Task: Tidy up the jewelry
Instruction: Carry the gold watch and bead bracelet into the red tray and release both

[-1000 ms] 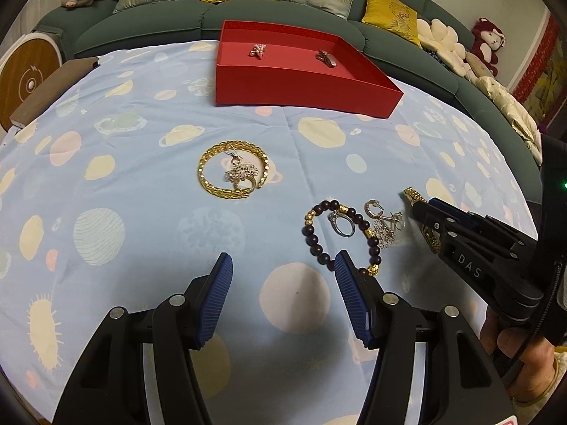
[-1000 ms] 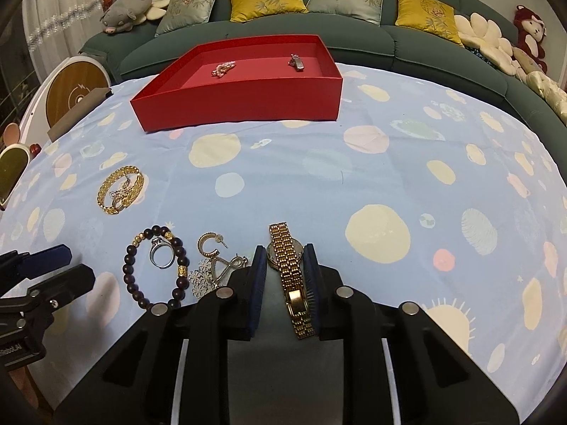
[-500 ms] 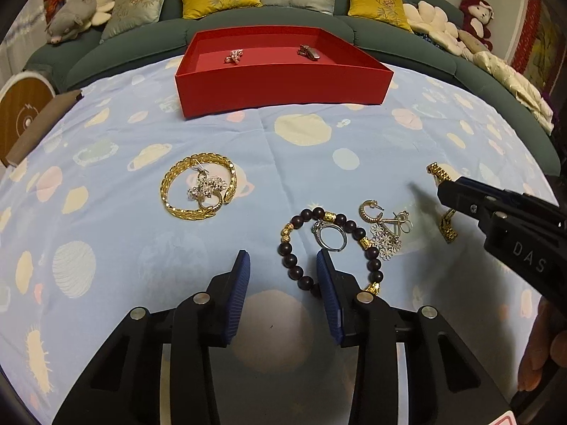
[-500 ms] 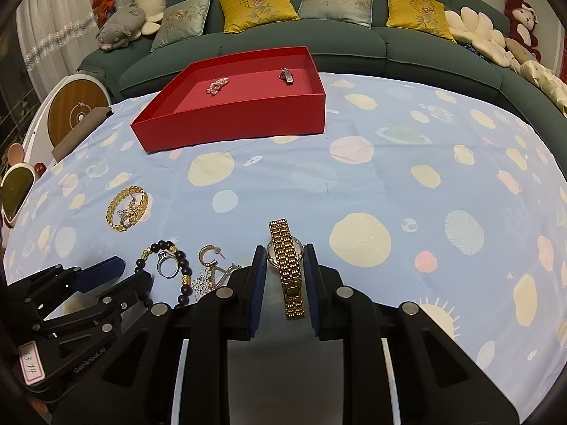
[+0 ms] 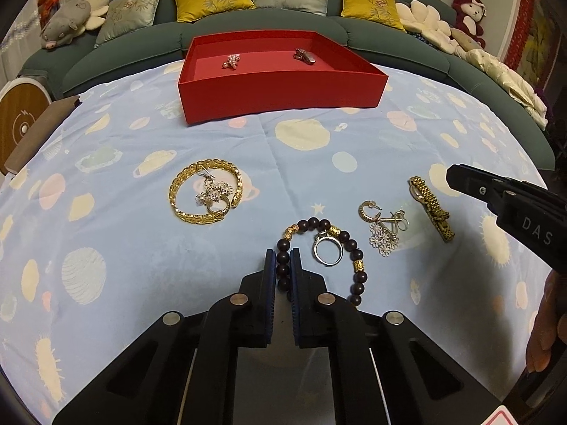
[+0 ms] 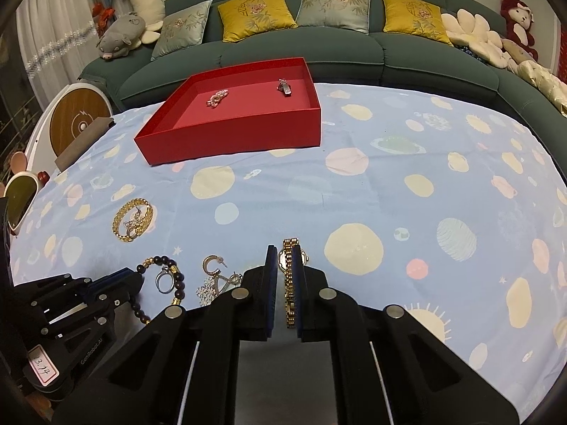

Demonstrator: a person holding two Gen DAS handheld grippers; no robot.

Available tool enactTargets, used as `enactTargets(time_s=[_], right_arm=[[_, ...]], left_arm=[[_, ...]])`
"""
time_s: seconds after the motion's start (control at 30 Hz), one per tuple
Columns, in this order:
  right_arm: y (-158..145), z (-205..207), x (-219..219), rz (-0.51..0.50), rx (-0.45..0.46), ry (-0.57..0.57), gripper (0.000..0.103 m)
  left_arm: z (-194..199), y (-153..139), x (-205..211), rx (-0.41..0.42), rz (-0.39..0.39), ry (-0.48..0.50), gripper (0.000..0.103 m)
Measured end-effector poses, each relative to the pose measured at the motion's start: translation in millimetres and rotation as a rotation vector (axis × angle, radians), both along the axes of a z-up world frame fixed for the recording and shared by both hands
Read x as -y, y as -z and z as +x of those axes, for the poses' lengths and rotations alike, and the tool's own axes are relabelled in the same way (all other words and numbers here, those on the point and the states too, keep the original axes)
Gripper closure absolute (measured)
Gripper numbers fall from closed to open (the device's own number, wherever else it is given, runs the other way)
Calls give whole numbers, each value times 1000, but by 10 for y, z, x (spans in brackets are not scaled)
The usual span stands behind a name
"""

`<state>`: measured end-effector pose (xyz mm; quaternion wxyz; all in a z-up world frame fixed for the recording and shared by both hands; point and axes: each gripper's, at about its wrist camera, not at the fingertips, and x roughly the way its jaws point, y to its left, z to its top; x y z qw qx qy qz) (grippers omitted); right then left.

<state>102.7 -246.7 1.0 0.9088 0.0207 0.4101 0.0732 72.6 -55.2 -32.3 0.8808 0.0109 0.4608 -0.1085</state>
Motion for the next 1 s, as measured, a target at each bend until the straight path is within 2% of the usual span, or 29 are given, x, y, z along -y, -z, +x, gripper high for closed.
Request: enactTargets(time_s=[0.17,0.33,0.4,0.43,0.5,0.7,0.8,1.0], right_arm=[[9,28,25,11,-13,-1,97],[156,92,80,24,-65,23,89],[217,126,79,25,-84,22,83],[247,142,67,24,-91,18,76],[290,155,30,9,-96,11,68],[357,203,-71,-46,-86,-7,68],[357,223,-88,-69,-76,-11,80],[316,186,-49,-58,-60,-6,83]], left_arm=[[-64,-181,-62,24,-52,6,98],[-122,-362,-122,47,-111,13,98],[-144,-431,-132,55,-131,23,98],[-158,-466,-136,60,-143,28,98],[-173,-518,-151,66,-161,31,98],[-180,-606,-199,74,-188,30,98],[-181,-634,-216,79,-187,29,98],[-183,-670,-246,87,-185,23,98]])
